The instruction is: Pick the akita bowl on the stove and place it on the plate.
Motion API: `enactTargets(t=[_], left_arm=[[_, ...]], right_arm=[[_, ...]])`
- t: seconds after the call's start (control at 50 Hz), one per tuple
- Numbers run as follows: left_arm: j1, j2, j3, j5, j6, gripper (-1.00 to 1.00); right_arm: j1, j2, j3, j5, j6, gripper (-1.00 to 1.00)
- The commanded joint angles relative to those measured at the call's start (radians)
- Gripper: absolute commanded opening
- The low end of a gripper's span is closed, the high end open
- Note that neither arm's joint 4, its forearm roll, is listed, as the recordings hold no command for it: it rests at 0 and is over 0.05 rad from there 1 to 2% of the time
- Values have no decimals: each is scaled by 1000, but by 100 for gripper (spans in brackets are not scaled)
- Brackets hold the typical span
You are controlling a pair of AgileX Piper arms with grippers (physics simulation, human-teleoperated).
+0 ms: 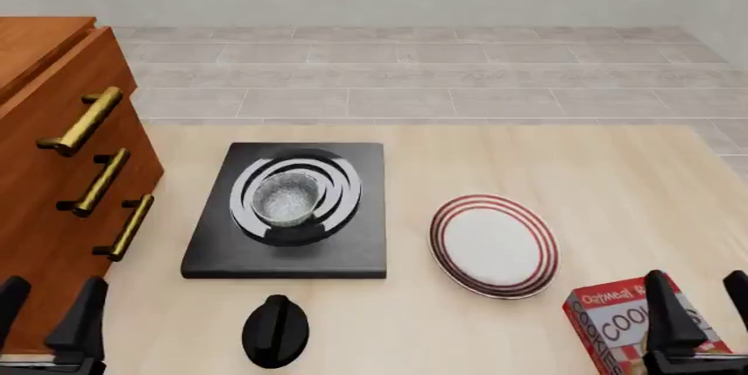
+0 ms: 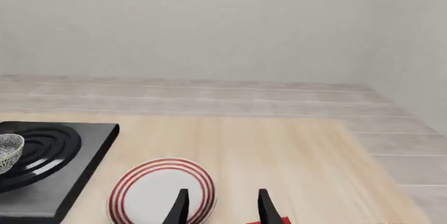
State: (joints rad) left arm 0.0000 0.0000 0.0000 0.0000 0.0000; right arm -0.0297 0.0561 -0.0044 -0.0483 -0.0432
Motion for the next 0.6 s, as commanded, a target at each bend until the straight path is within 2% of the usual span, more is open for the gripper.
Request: enactTargets(t=[0.02, 0.14, 0.16, 0.18, 0.22, 0.3, 0.32, 0.36, 0.48, 0.5, 0.6], left_arm=[[0, 0, 0, 0, 0, 100], [0, 0, 0, 0, 0, 100], [0, 0, 0, 0, 0, 100], [0, 0, 0, 0, 0, 100], [0, 0, 0, 0, 0, 100], [0, 0, 0, 0, 0, 100], [0, 0, 0, 0, 0, 100], [0, 0, 0, 0, 0, 100], [0, 0, 0, 0, 0, 100], [0, 0, 0, 0, 0, 100], [0, 0, 0, 0, 0, 100]], right_arm=[[26, -53, -29, 65, 63, 100], [34, -54, -75, 103, 73, 100], [62, -55, -90, 101, 22, 100], [68, -55, -116, 114, 14, 100], [53, -56, -150, 133, 57, 100], [69, -55, -188, 170, 42, 100], [73, -54, -223, 194, 71, 100], [85, -52, -243, 212, 92, 100], [98, 32, -282, 162, 109, 100], [128, 78, -299, 142, 87, 100], [172, 179, -324, 100, 65, 100]])
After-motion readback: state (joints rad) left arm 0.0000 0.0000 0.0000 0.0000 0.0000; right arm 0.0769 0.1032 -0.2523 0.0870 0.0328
